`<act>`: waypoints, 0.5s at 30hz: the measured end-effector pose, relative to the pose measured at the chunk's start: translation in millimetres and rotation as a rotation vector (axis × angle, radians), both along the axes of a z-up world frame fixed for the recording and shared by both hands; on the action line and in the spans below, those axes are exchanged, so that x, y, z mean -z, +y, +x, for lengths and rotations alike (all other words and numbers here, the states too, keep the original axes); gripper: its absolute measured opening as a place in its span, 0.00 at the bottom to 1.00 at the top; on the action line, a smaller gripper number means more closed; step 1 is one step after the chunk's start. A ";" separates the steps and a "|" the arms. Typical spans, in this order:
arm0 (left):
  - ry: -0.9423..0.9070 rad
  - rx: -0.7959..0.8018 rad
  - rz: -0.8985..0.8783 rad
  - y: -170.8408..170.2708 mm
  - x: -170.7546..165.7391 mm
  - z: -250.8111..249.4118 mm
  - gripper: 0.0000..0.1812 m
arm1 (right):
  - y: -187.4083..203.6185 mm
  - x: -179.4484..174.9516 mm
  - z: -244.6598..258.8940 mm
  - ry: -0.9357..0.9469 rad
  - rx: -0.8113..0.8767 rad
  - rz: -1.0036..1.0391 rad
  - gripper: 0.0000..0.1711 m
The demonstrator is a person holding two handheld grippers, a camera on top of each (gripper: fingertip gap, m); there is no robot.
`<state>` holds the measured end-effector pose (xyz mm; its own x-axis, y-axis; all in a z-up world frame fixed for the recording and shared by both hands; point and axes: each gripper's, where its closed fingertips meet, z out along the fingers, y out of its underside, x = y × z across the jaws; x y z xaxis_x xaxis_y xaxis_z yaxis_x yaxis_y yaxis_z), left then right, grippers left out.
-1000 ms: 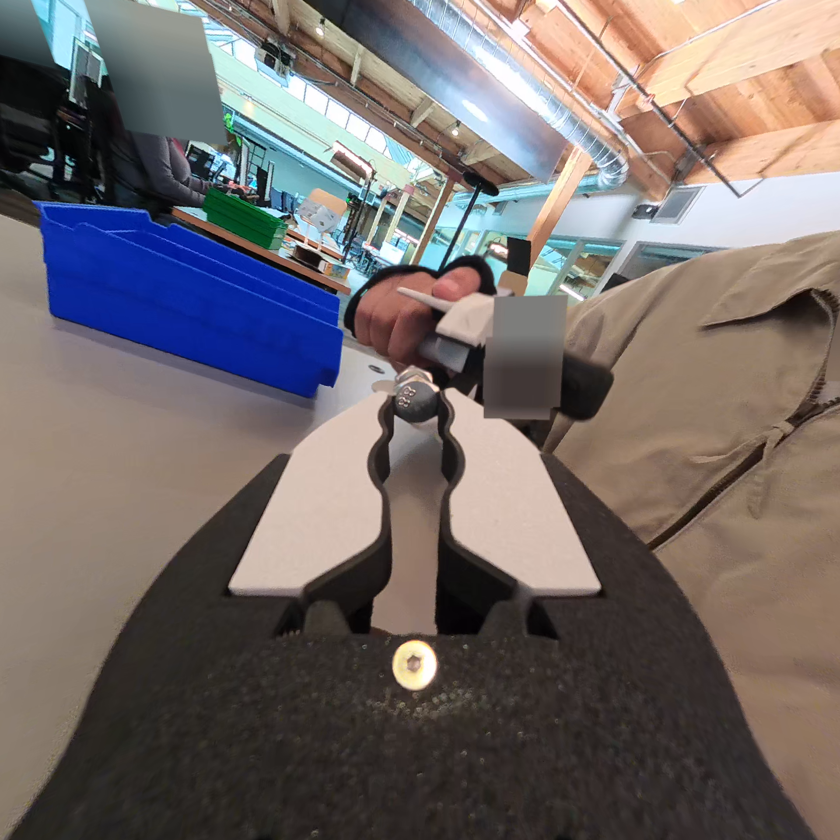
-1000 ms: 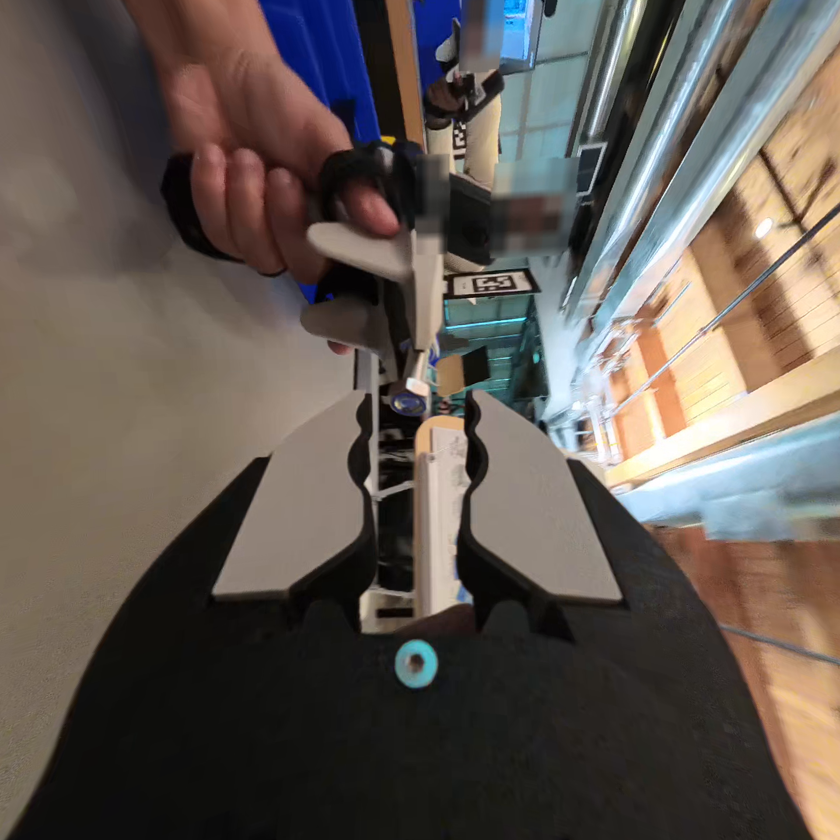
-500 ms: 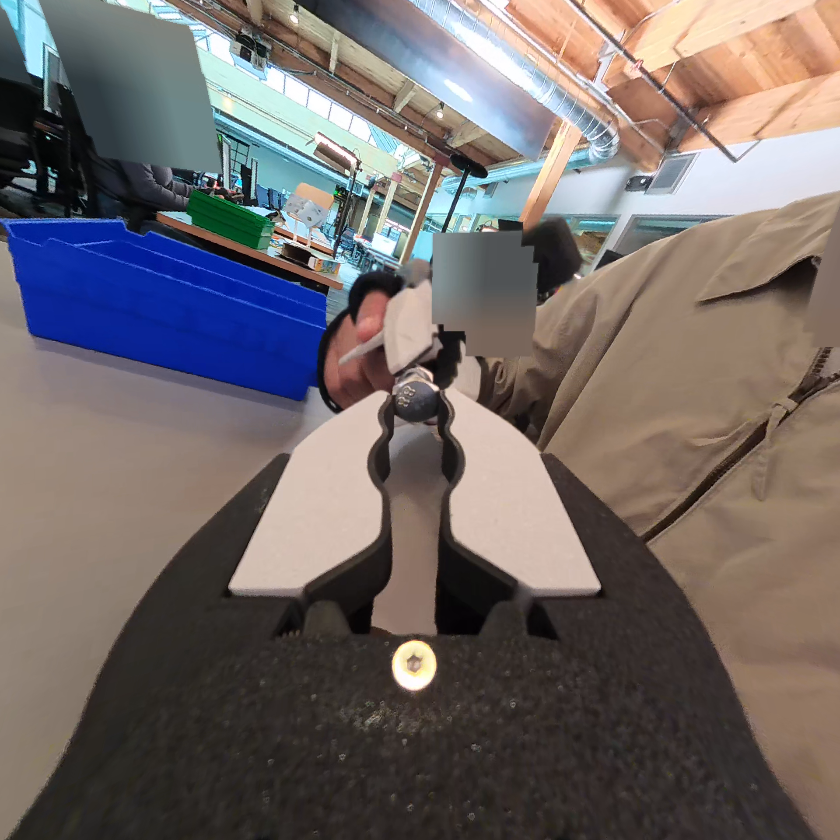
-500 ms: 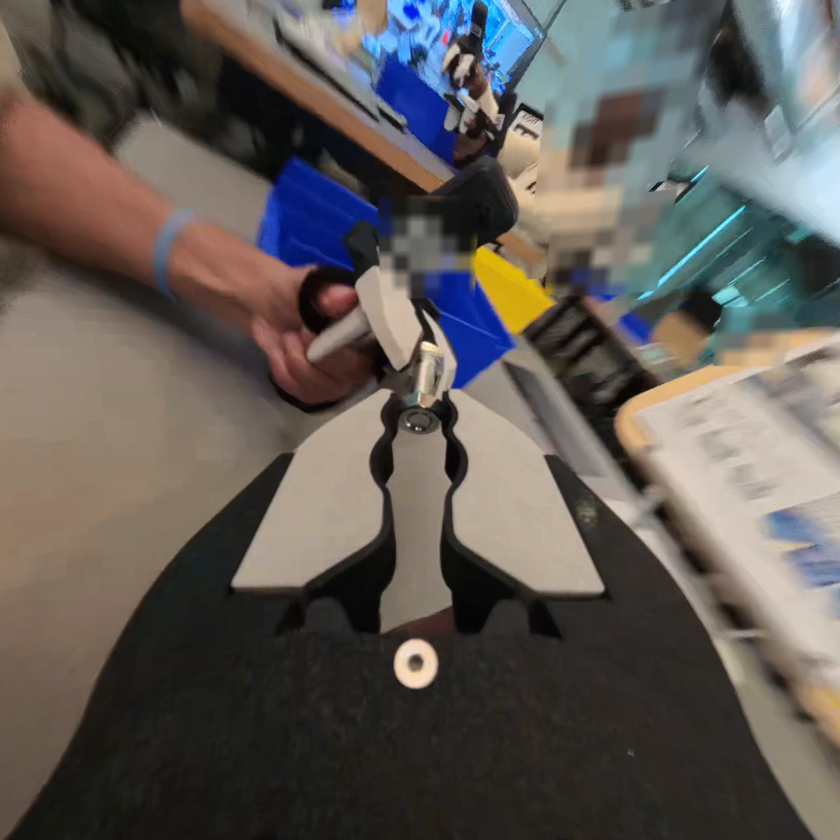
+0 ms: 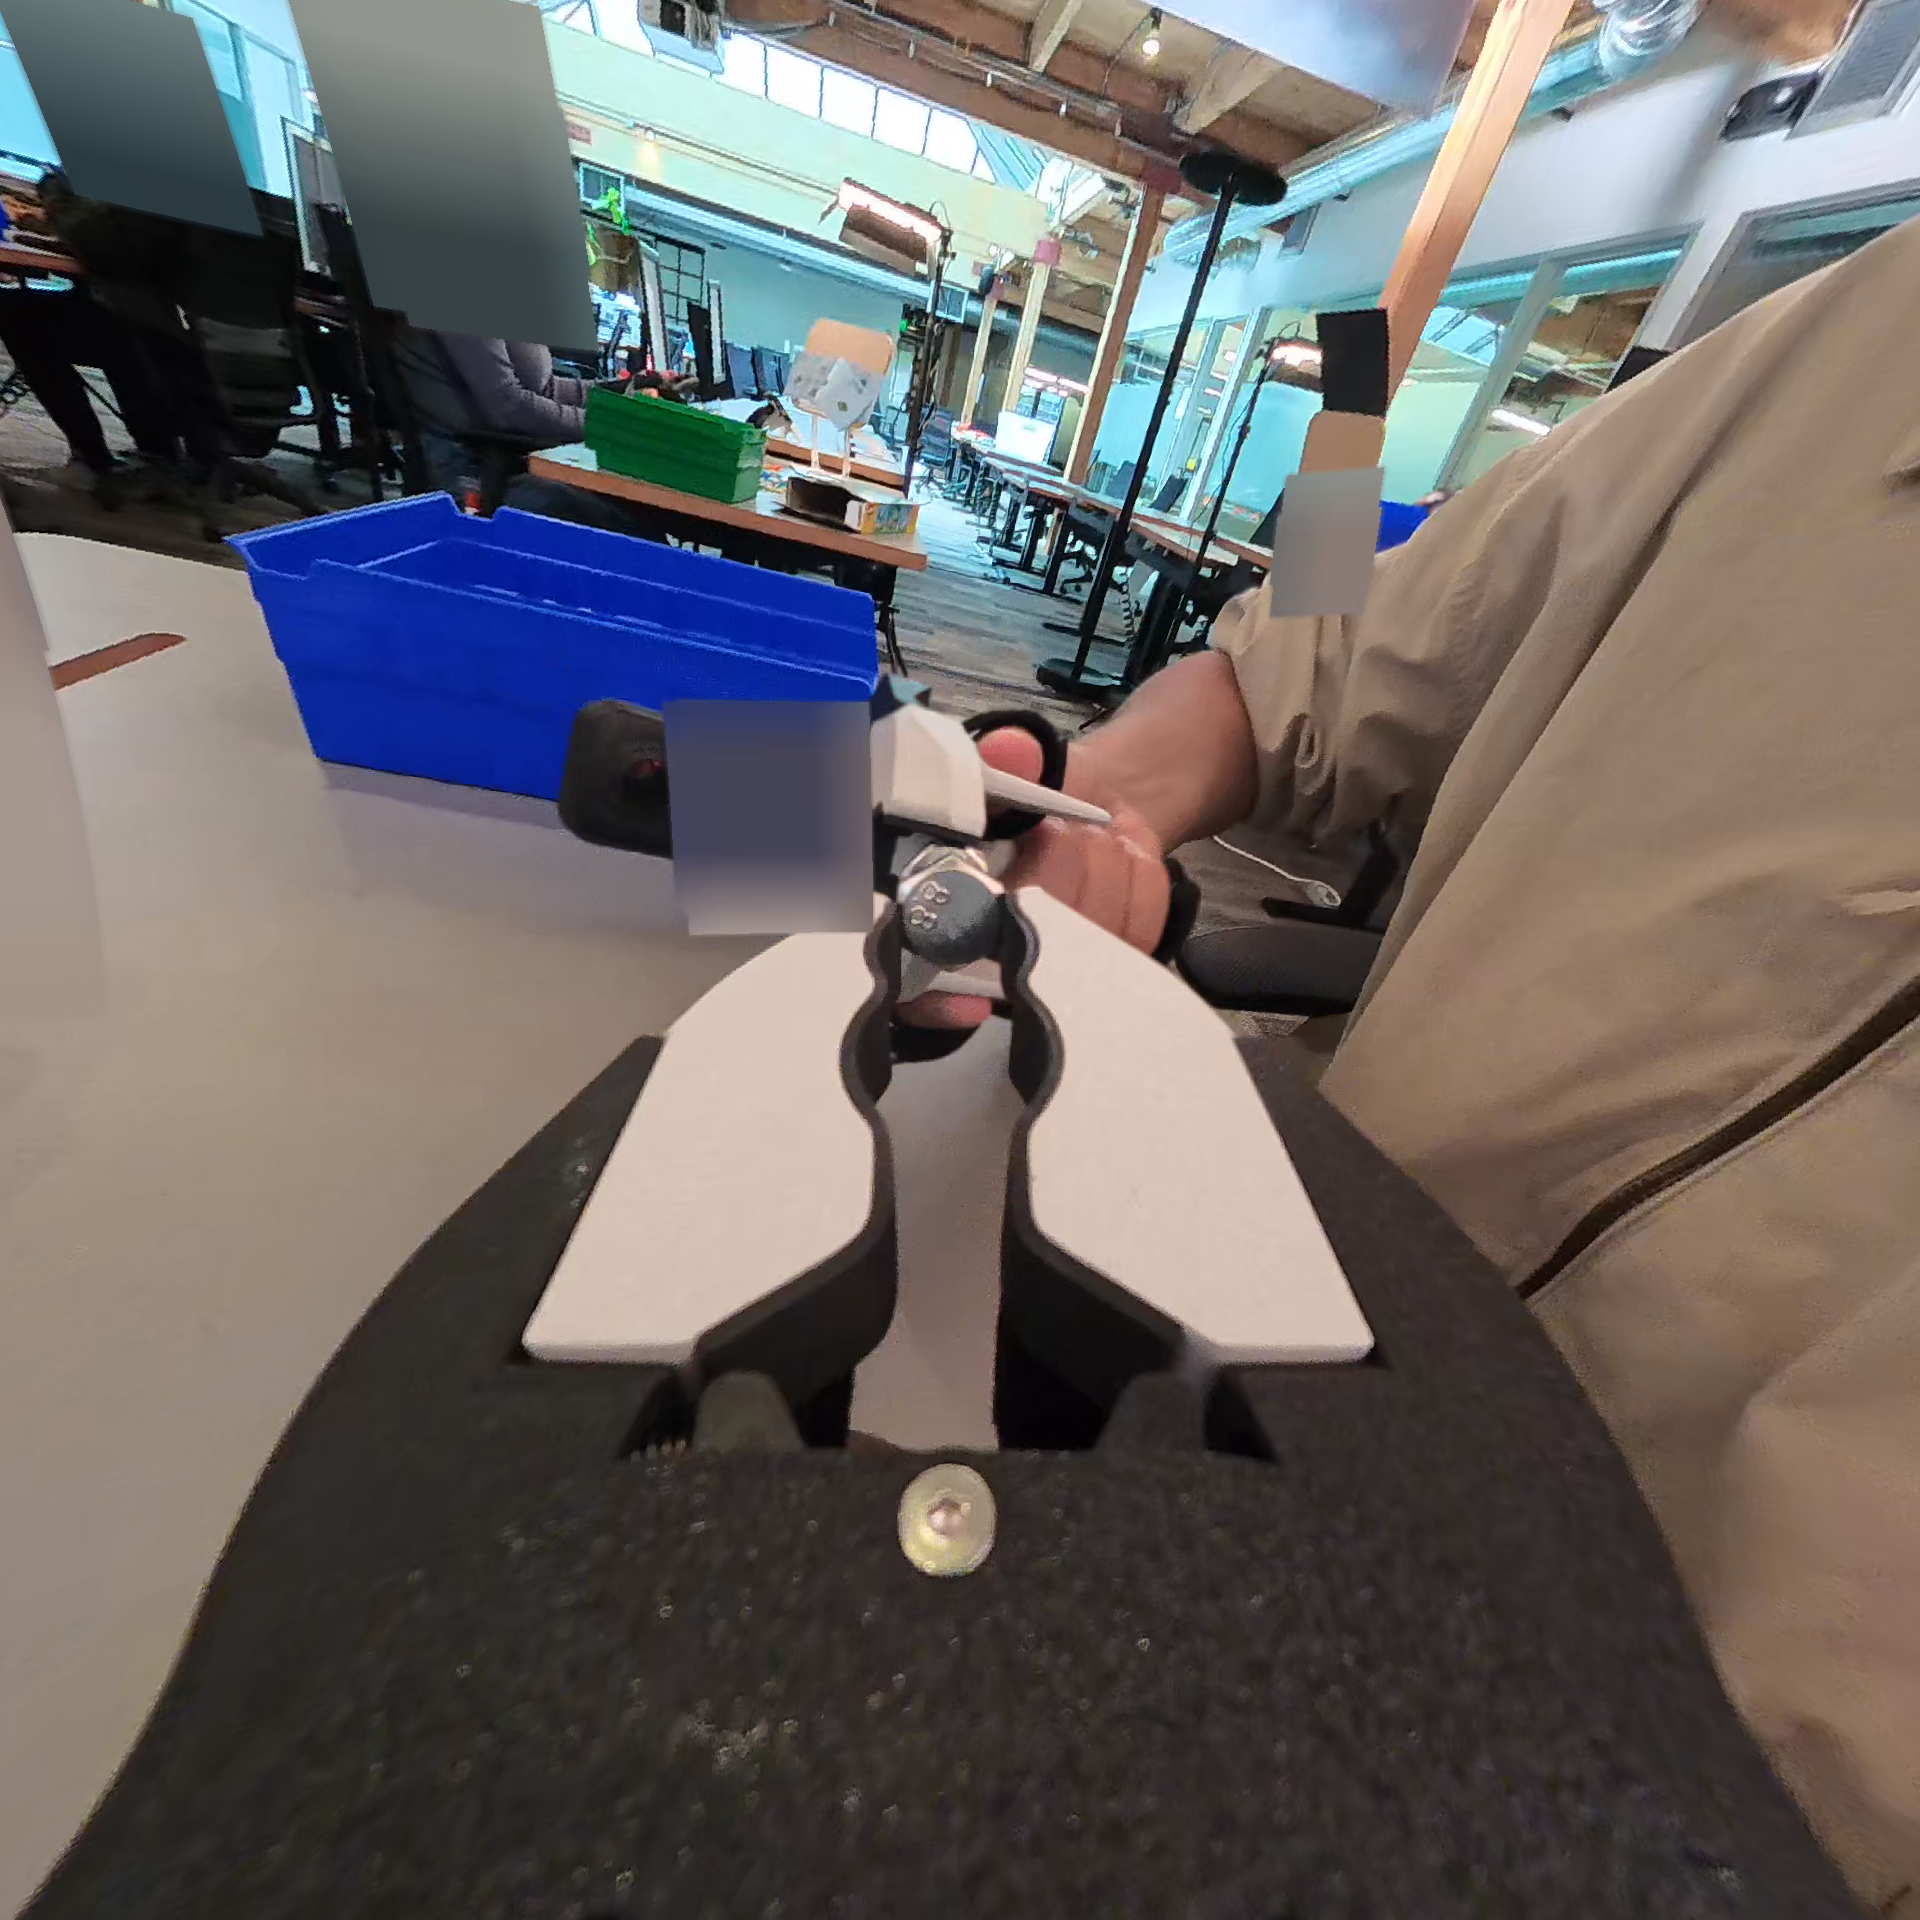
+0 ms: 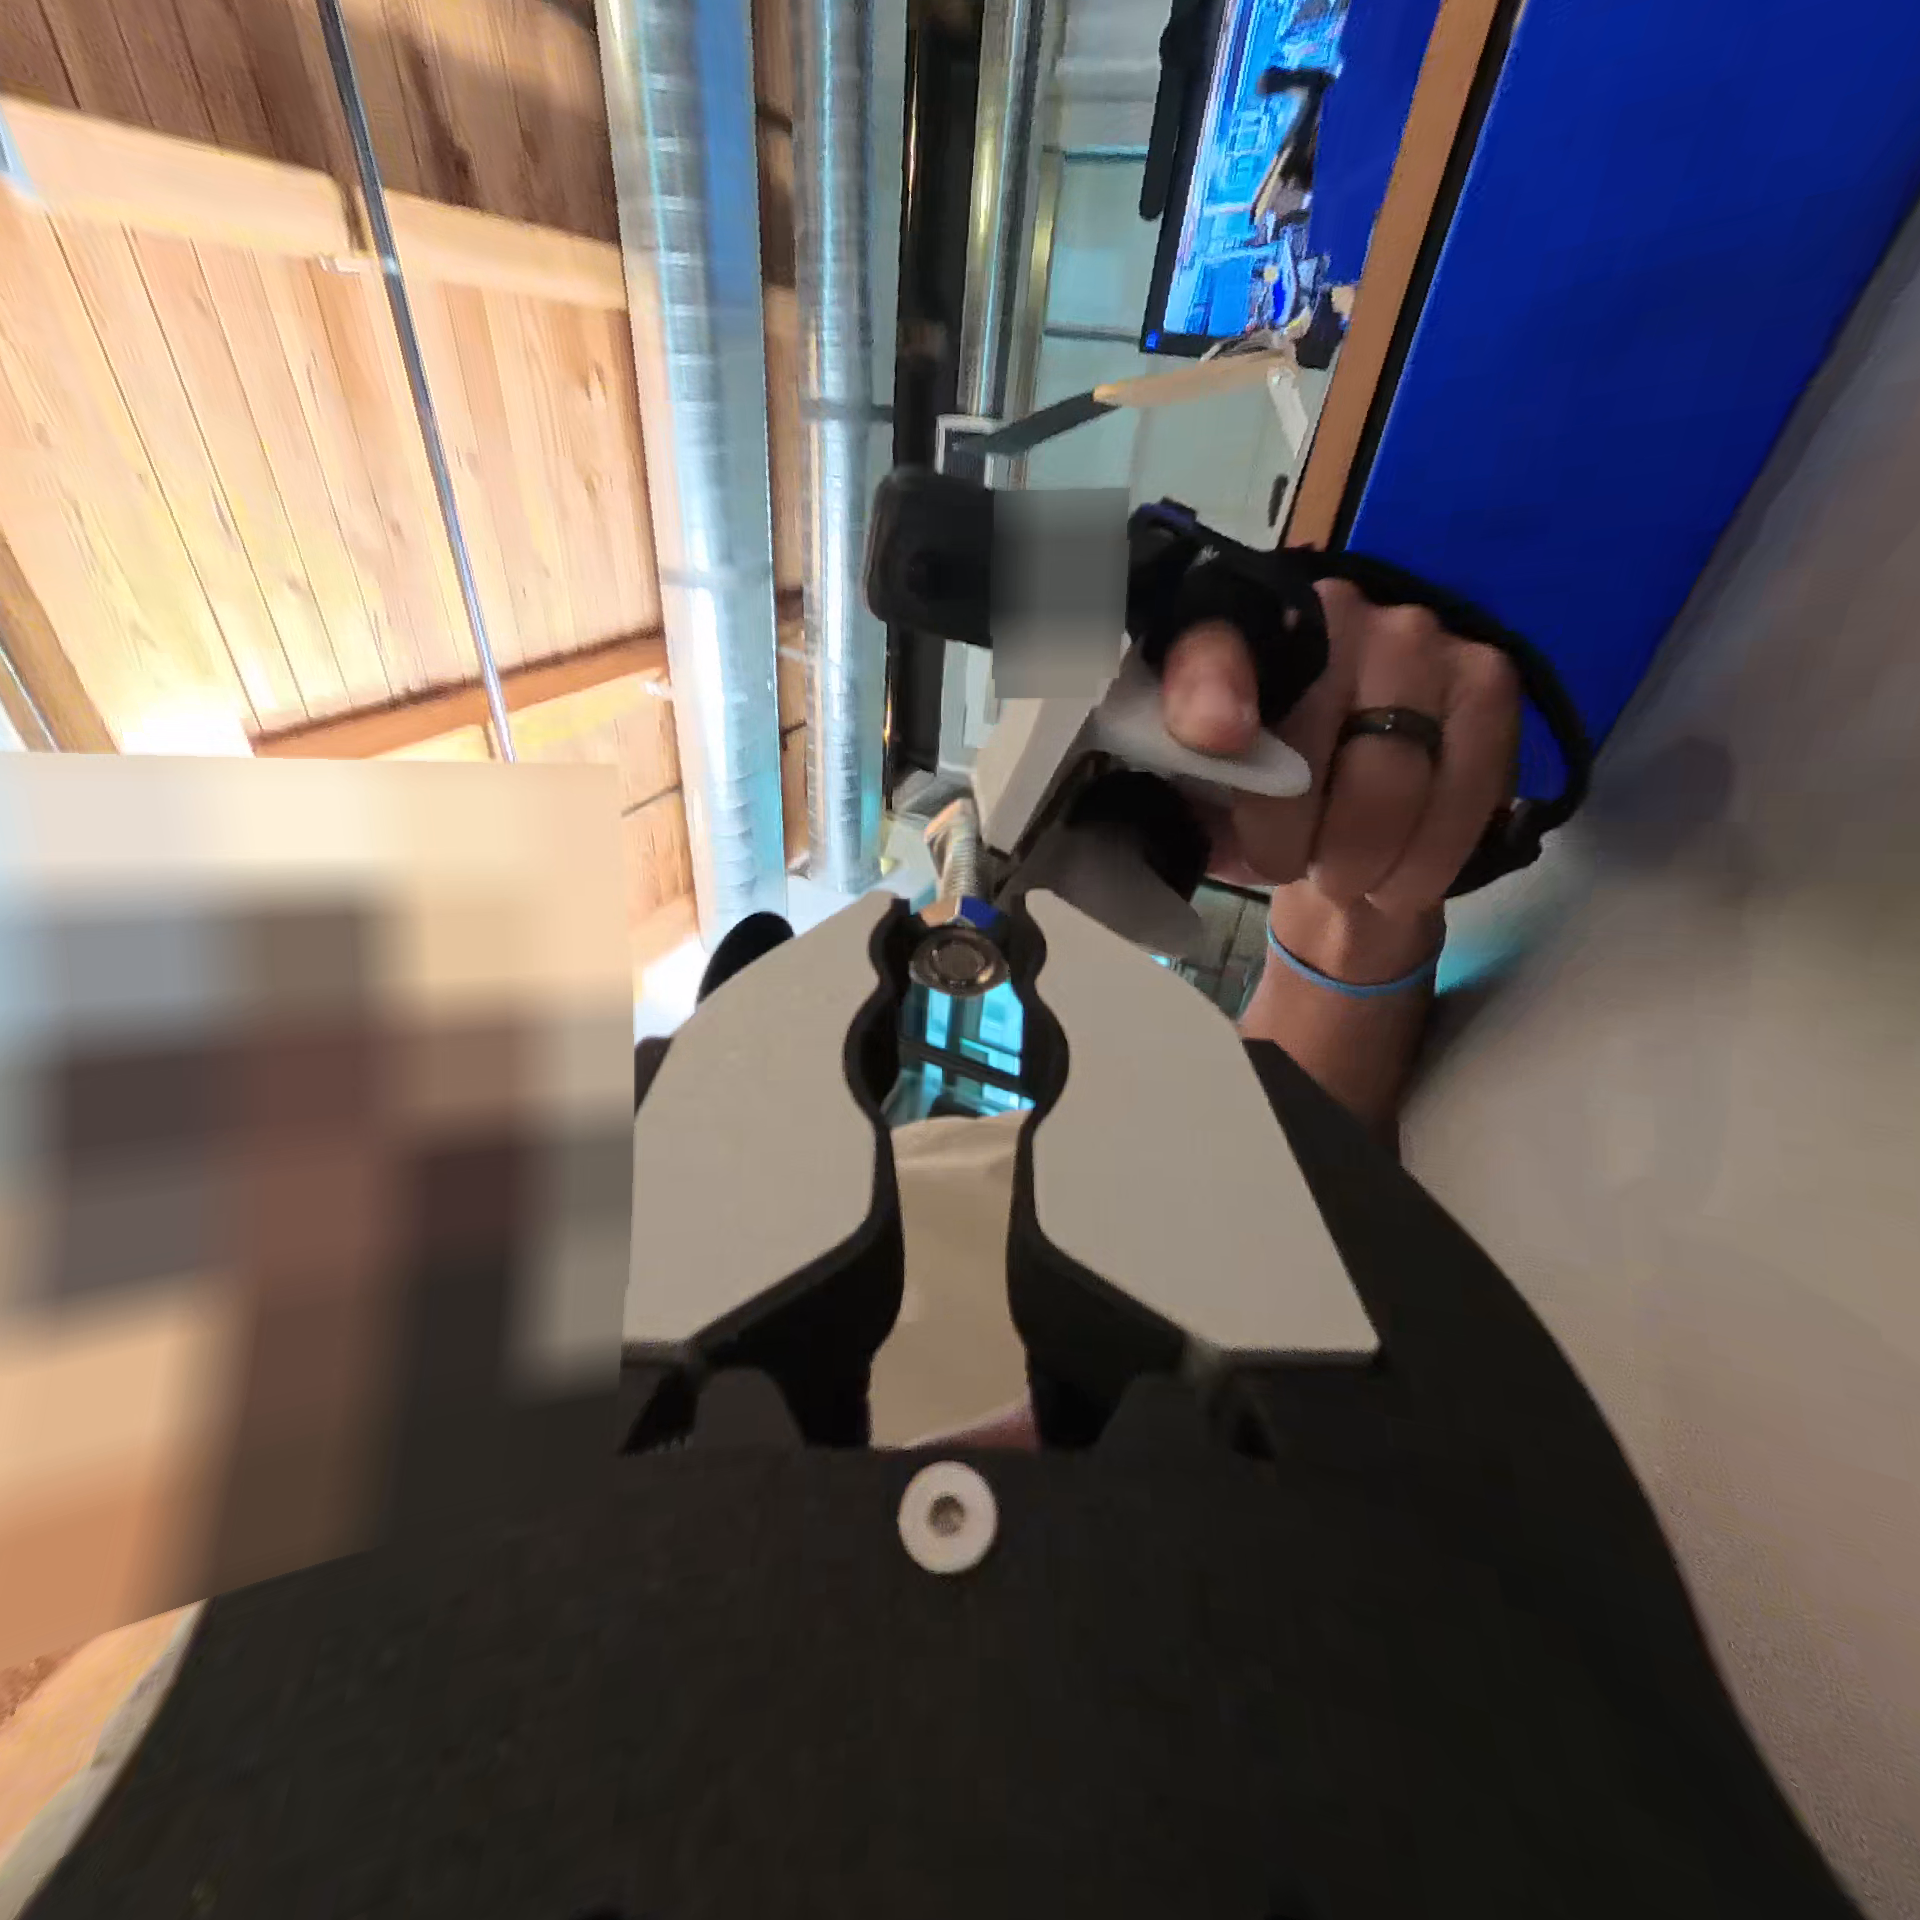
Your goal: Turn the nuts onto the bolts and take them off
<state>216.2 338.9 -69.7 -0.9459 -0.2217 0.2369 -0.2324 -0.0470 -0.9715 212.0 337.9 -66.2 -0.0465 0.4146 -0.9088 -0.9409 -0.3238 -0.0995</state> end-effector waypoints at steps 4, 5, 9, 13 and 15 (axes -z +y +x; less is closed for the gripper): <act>0.015 0.006 -0.036 -0.4 -4.4 0.6 0.10 | -1.2 -5.2 1.3 -0.120 0.084 0.009 0.11; 0.023 0.005 -0.049 -0.1 -4.8 1.4 0.10 | -2.2 -6.5 1.4 -0.223 0.119 0.014 0.15; 0.076 0.034 -0.116 2.7 -8.0 2.0 0.10 | -6.2 9.1 6.4 -1.053 0.302 -0.076 0.28; 0.127 0.079 -0.170 3.3 -10.8 0.2 0.10 | -16.8 -2.4 23.9 -2.219 0.653 -0.138 0.26; 0.141 0.091 -0.189 2.8 -11.4 -0.2 0.10 | -16.5 -14.6 11.0 -2.669 0.763 -0.049 0.22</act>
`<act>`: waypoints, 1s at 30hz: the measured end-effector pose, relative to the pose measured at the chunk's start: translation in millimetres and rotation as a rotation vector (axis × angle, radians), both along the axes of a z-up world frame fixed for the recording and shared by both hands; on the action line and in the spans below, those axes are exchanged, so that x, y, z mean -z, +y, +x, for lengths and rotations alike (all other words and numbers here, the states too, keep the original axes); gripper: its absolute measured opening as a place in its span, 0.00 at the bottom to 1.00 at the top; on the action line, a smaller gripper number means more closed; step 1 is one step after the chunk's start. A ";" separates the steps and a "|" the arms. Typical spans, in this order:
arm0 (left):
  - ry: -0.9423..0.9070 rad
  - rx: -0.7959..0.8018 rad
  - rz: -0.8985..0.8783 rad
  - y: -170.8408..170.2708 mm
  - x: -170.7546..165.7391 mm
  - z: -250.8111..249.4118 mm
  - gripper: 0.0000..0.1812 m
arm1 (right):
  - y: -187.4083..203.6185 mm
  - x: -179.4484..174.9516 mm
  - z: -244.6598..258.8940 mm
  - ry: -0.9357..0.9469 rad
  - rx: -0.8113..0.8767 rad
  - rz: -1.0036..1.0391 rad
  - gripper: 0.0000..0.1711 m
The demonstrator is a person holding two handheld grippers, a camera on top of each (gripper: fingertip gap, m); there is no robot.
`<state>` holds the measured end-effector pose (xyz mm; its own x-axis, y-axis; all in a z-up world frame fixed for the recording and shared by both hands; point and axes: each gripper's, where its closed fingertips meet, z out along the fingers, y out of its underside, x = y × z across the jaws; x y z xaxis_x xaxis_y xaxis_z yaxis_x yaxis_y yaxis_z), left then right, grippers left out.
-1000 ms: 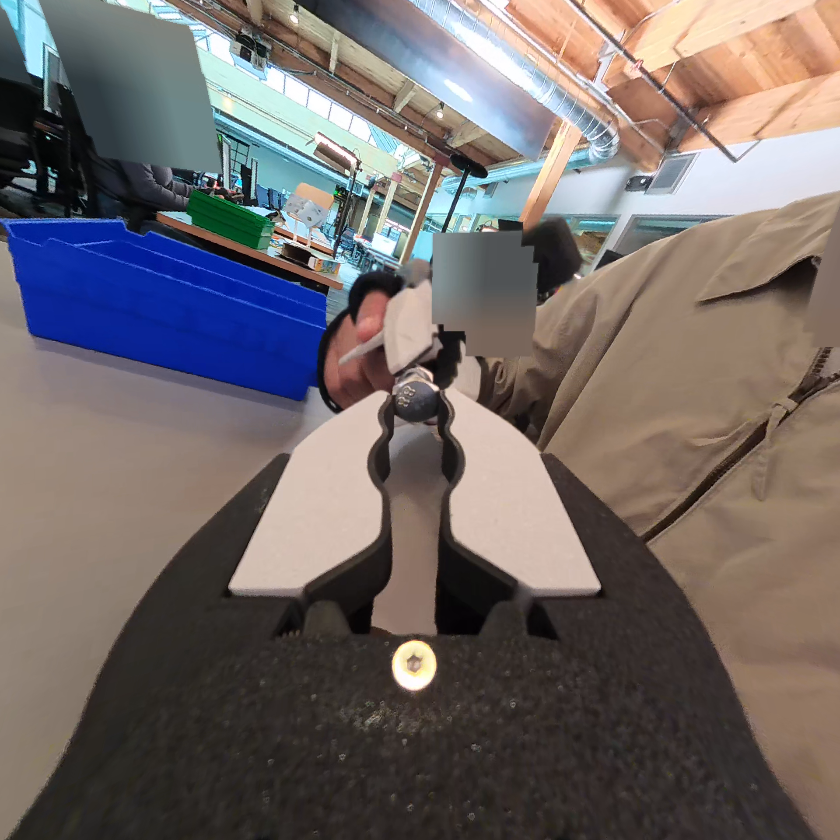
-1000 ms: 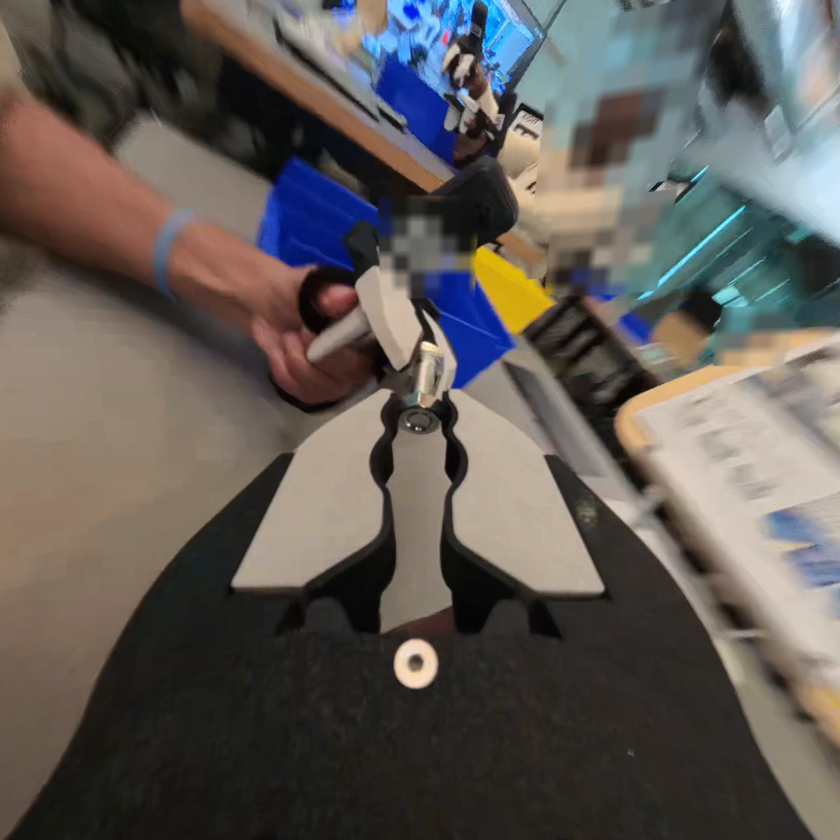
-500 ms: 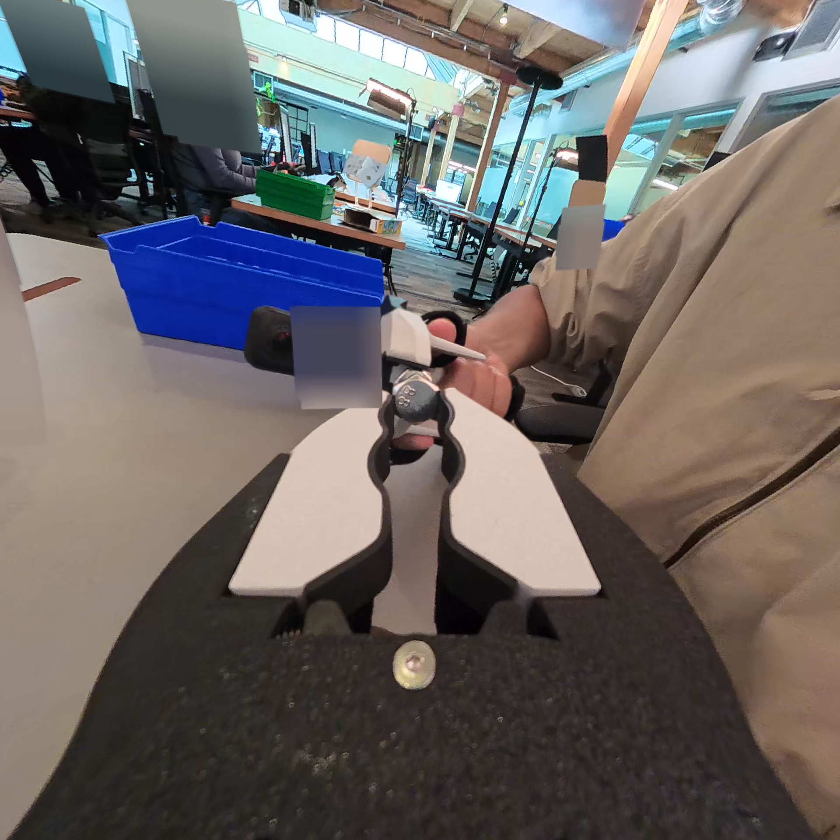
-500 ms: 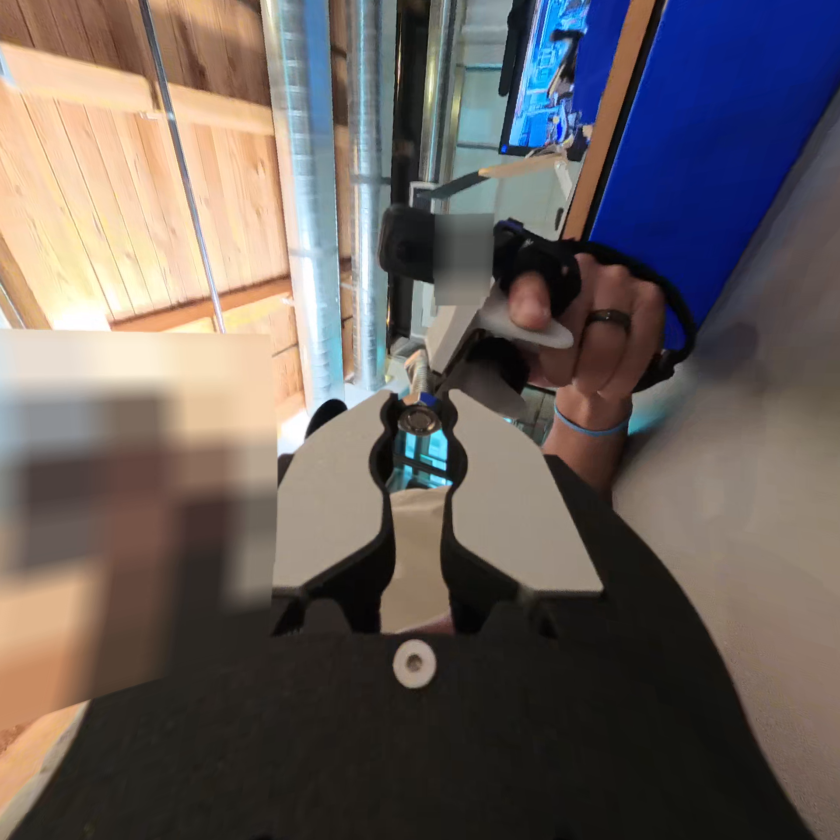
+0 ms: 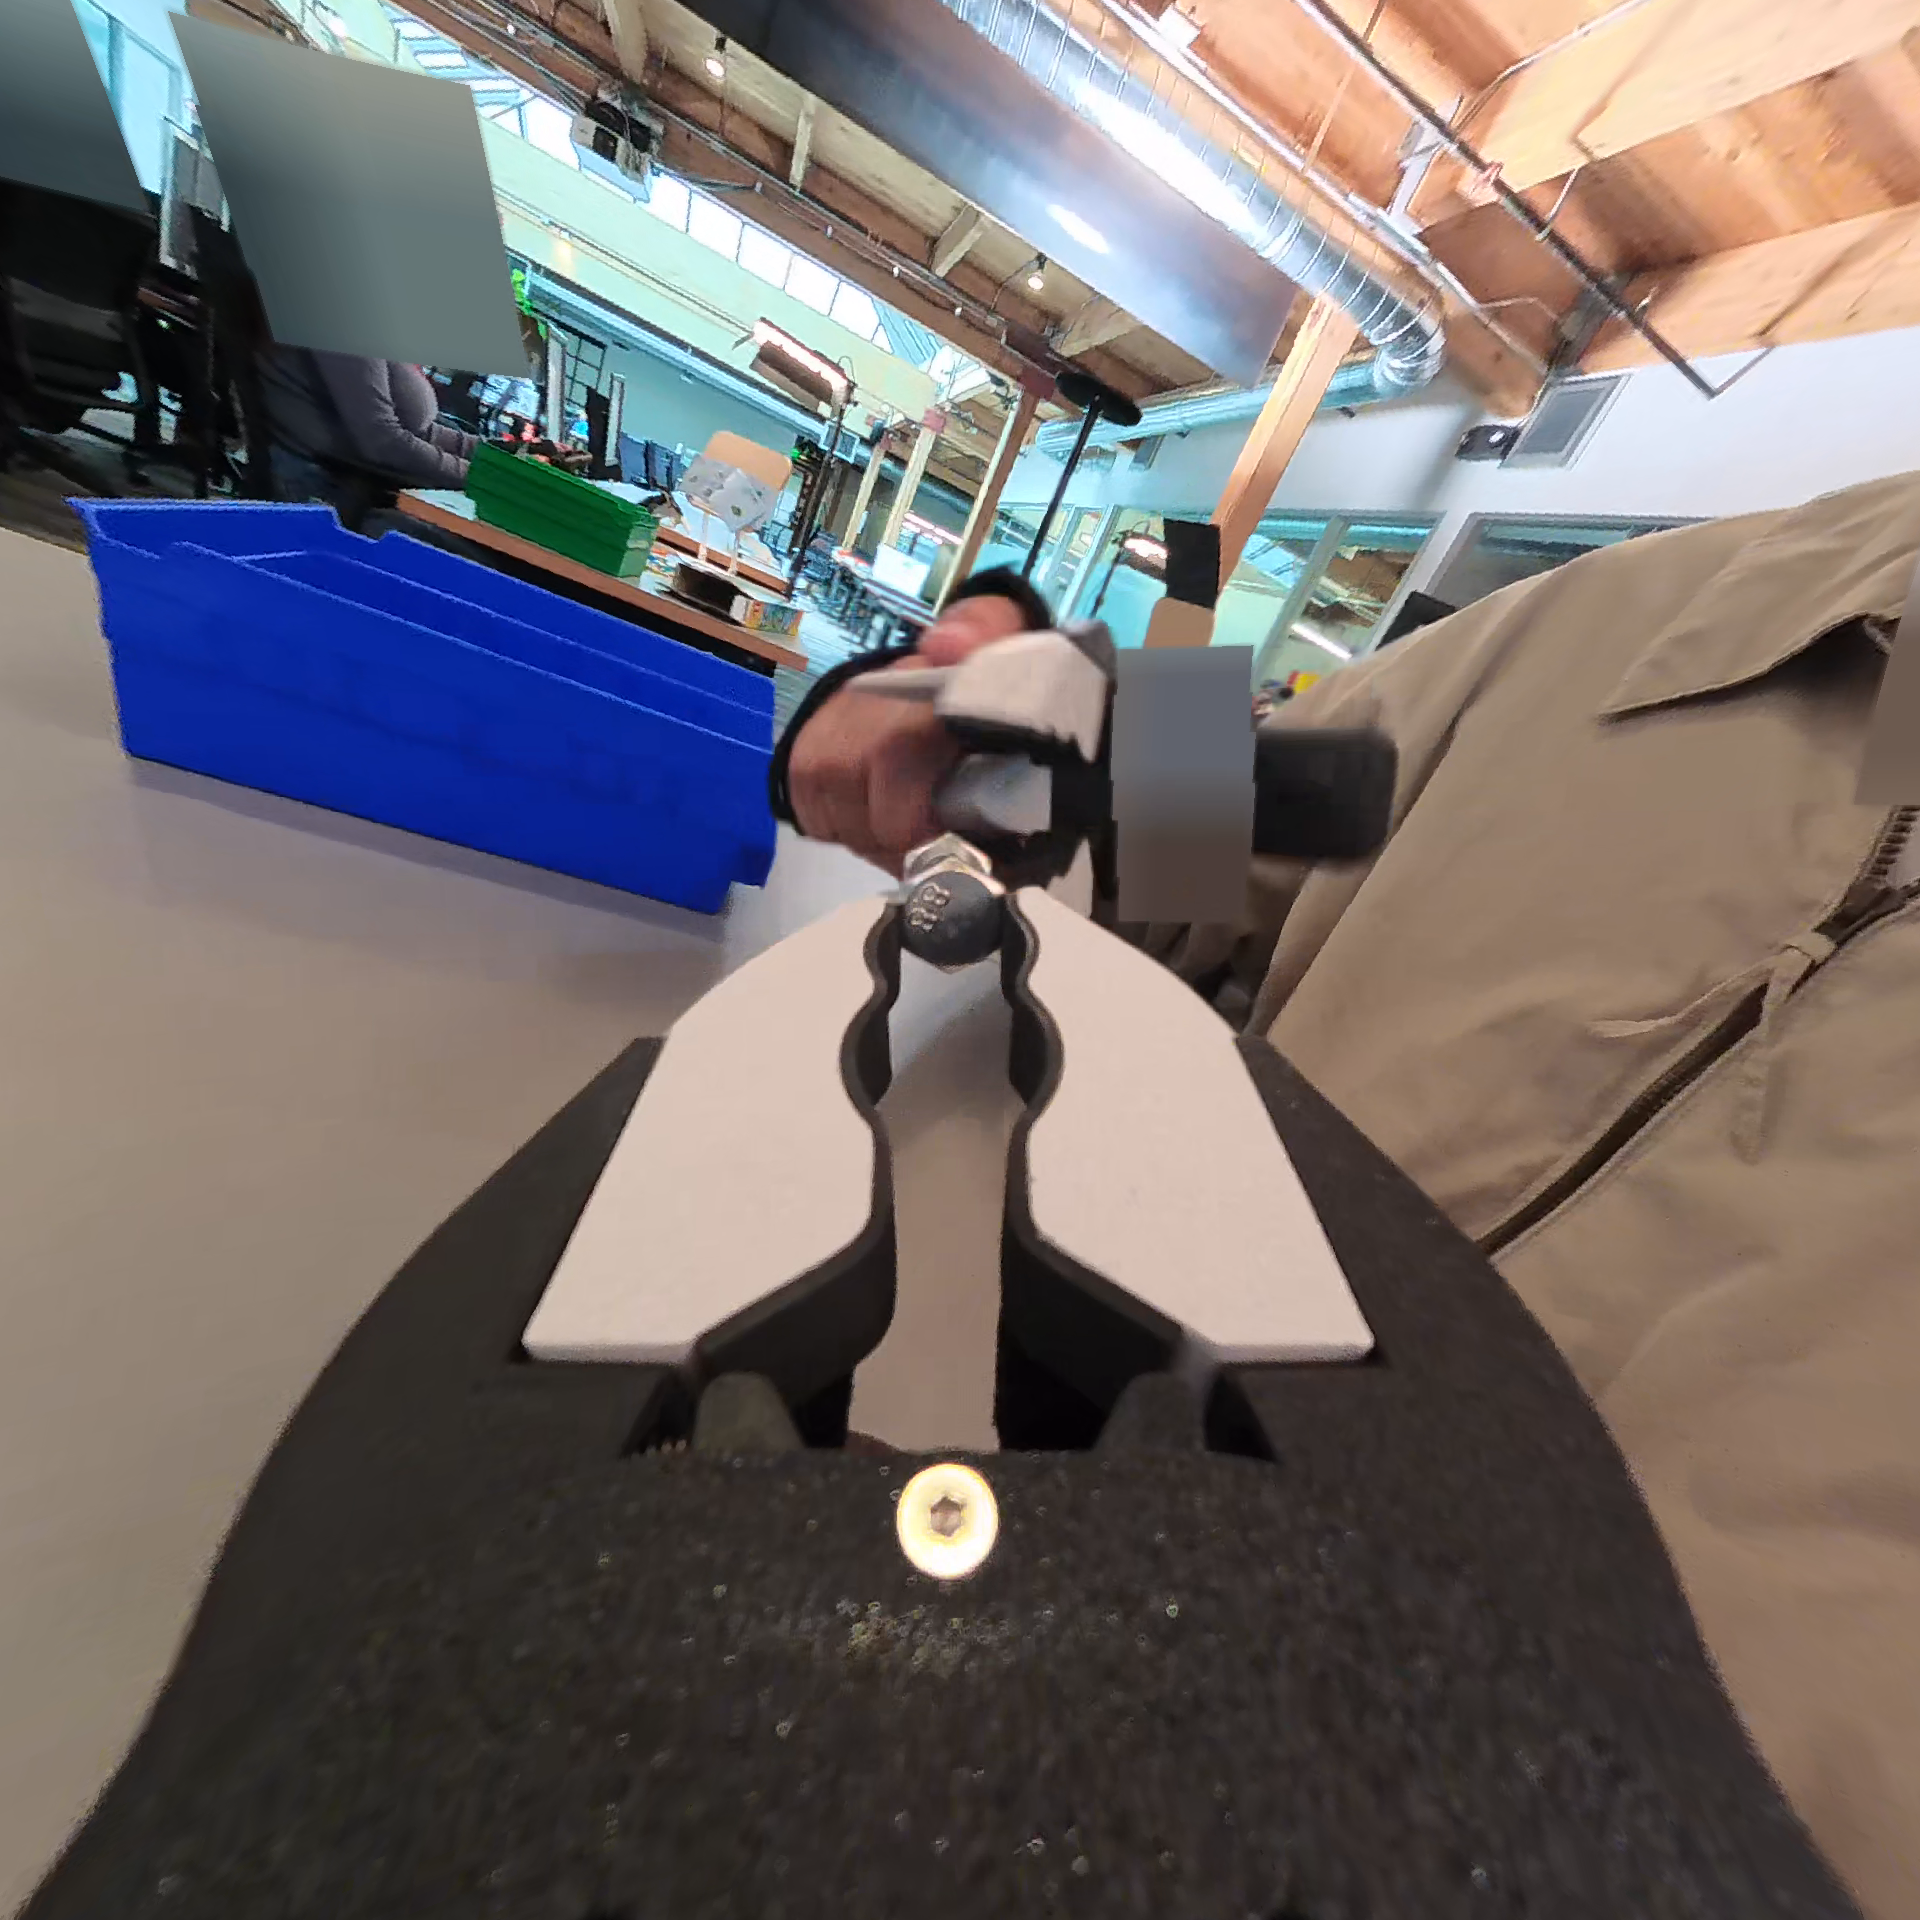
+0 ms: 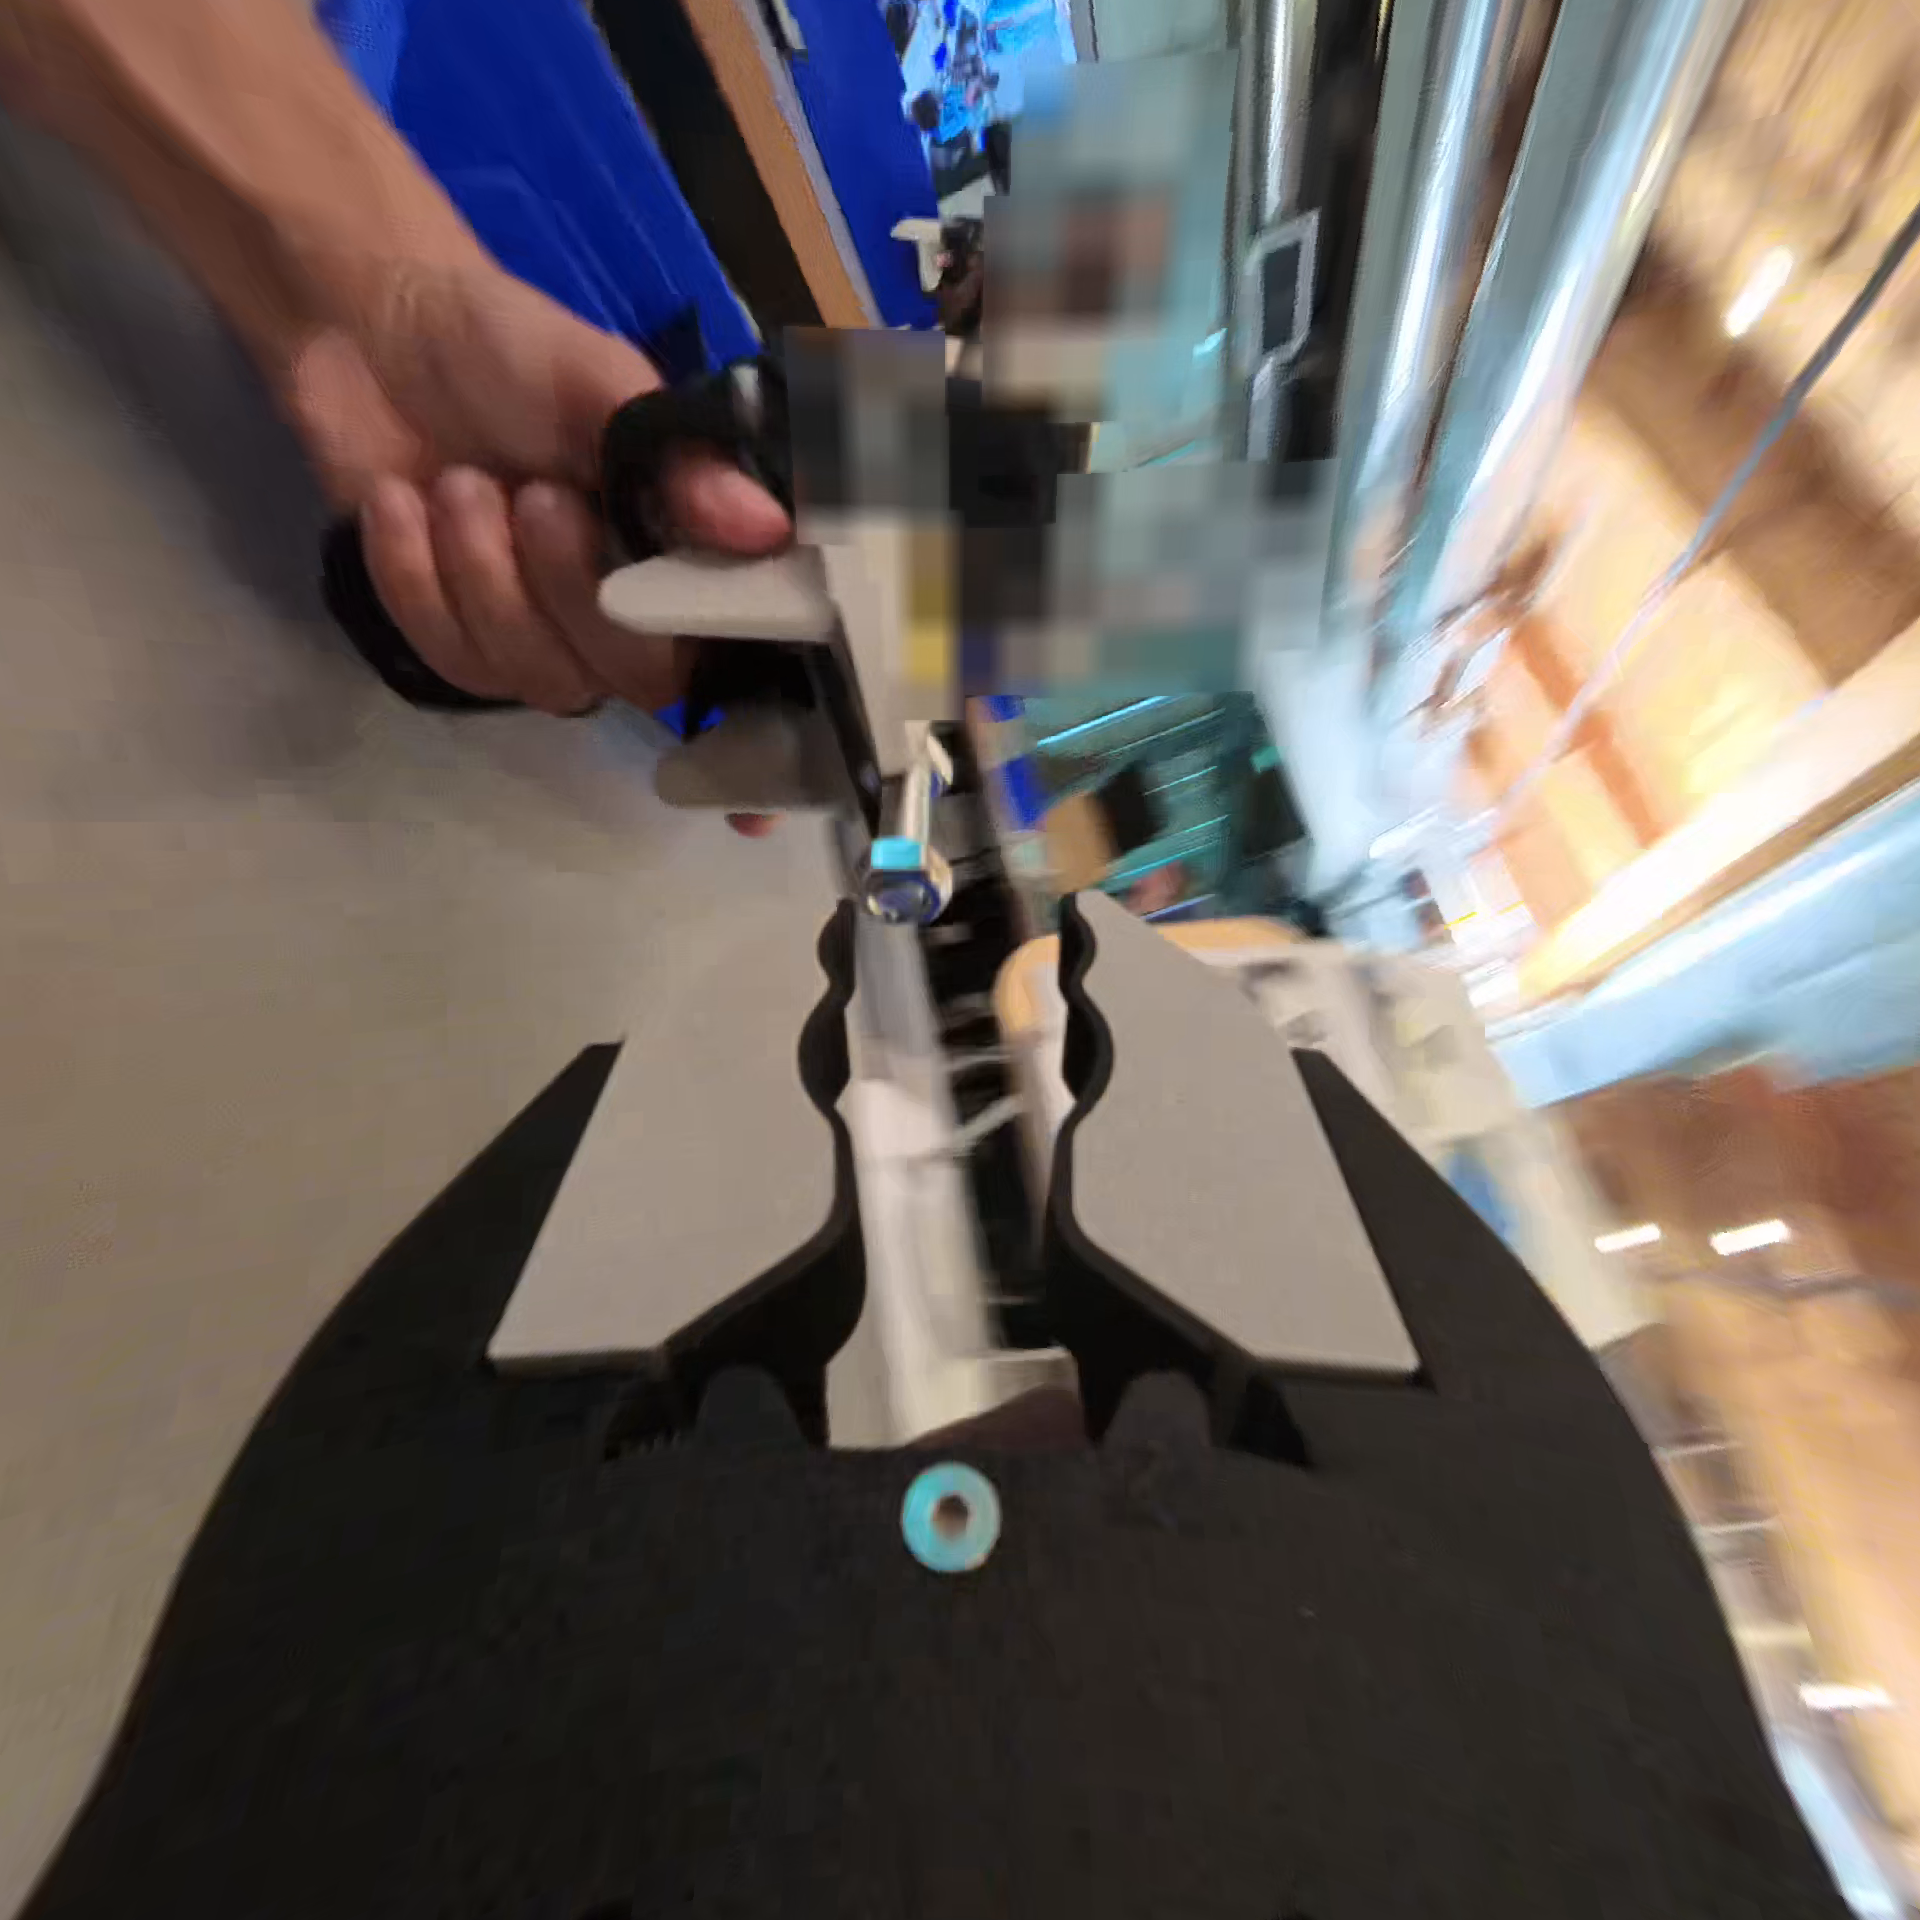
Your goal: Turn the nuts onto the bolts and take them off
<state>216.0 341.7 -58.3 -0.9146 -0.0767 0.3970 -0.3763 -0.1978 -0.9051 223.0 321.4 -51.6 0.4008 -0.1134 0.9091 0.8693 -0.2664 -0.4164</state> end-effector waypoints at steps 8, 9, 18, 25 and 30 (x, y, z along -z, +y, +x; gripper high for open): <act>0.023 0.056 -0.043 -4.9 -3.8 -7.1 0.09 | 10.8 2.5 -14.3 -0.289 -0.008 -0.039 0.10; 0.014 0.046 -0.033 -4.2 -3.3 -6.4 0.09 | 11.4 2.7 -13.4 -0.224 -0.015 -0.044 0.10; -0.071 -0.019 0.054 -2.8 -2.1 -6.1 0.10 | 13.8 2.9 -12.8 1.333 -0.352 -0.025 0.10; -0.108 -0.065 0.133 -4.6 6.6 -2.2 0.10 | 12.6 13.0 -9.8 2.584 -0.700 -0.074 0.11; -0.102 -0.060 0.134 -6.8 8.3 -1.8 0.10 | 8.8 13.5 -7.9 2.518 -0.783 0.003 0.13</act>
